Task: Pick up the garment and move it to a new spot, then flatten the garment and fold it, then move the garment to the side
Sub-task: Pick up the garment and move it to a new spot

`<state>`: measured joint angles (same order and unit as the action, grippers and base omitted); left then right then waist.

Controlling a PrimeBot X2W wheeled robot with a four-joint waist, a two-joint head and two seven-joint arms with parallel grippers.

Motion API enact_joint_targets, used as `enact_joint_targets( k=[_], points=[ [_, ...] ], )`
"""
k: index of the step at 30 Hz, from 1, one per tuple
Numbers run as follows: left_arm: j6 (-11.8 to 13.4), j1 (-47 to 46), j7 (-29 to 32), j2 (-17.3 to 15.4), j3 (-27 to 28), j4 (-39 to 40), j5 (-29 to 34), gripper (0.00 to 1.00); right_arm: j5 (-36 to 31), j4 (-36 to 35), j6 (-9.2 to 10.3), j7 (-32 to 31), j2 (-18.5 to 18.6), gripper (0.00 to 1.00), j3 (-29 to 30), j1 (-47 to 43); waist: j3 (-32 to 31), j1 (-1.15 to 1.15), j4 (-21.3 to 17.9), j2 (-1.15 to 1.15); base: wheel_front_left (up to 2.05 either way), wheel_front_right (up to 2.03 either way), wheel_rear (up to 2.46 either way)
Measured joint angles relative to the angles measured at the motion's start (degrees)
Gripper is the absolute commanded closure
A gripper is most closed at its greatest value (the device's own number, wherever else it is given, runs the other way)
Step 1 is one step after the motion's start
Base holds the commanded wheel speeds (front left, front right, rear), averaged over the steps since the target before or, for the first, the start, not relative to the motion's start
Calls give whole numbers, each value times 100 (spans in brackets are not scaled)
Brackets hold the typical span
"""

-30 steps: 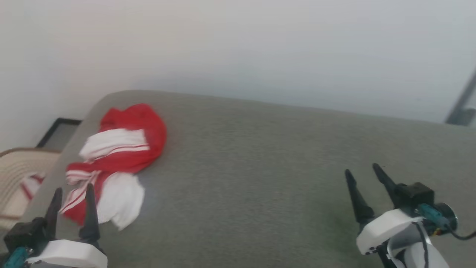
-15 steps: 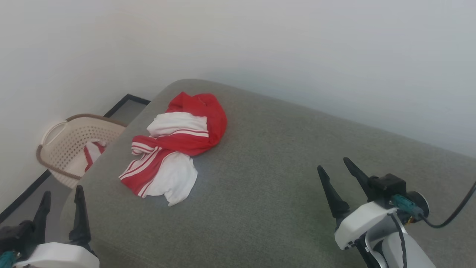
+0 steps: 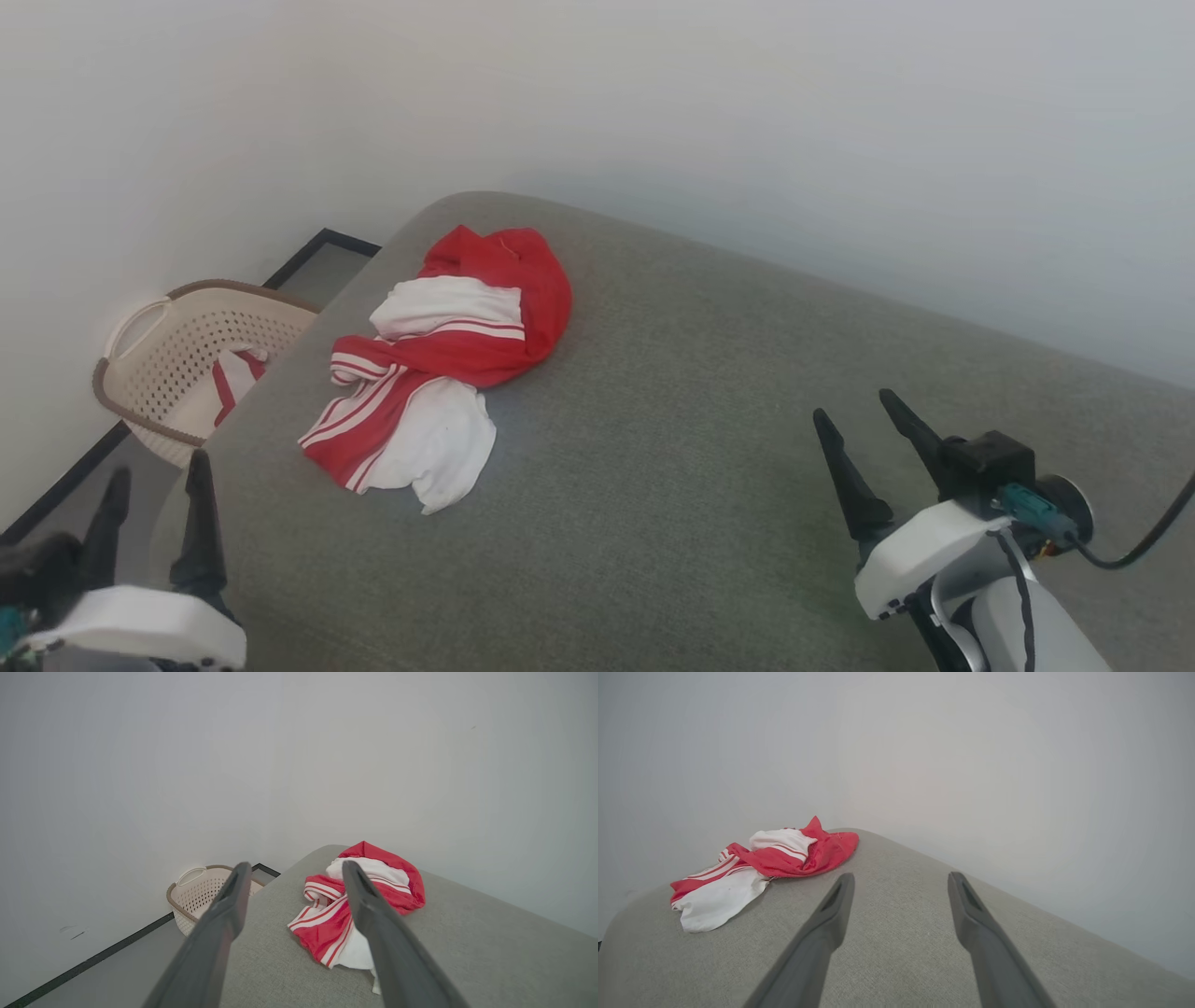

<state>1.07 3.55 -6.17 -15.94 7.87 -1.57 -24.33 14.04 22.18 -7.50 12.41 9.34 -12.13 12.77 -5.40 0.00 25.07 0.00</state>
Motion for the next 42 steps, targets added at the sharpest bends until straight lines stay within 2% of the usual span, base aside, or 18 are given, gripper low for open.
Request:
enact_joint_targets(
  k=[9,17,24,29,42],
  points=[
    [-170,-635,245,-196,45,-297,-325,0,-79,-291,0,-133,187,0,91,58,279,0,-284,0,0,0,0],
    [-517,-1749,566,-506,-59,-1150,-650,0,-170,-786,0,-372,461,0,255,222,824,0,-611,0,0,0,0],
    [-664,-2772,990,-695,-265,-2139,-846,0,-246,-1352,0,-595,704,0,349,420,1441,0,-882,0,0,0,0],
    [-725,-3489,1571,-700,-411,-3016,-1148,0,-297,-1739,-1,-777,817,0,397,538,1891,0,-1052,0,0,0,0],
    [-789,-4829,3094,-793,-1116,-5266,-1098,0,-322,-2395,-1,-1162,1071,0,412,801,2736,0,-1339,0,0,0,0]
  ],
)
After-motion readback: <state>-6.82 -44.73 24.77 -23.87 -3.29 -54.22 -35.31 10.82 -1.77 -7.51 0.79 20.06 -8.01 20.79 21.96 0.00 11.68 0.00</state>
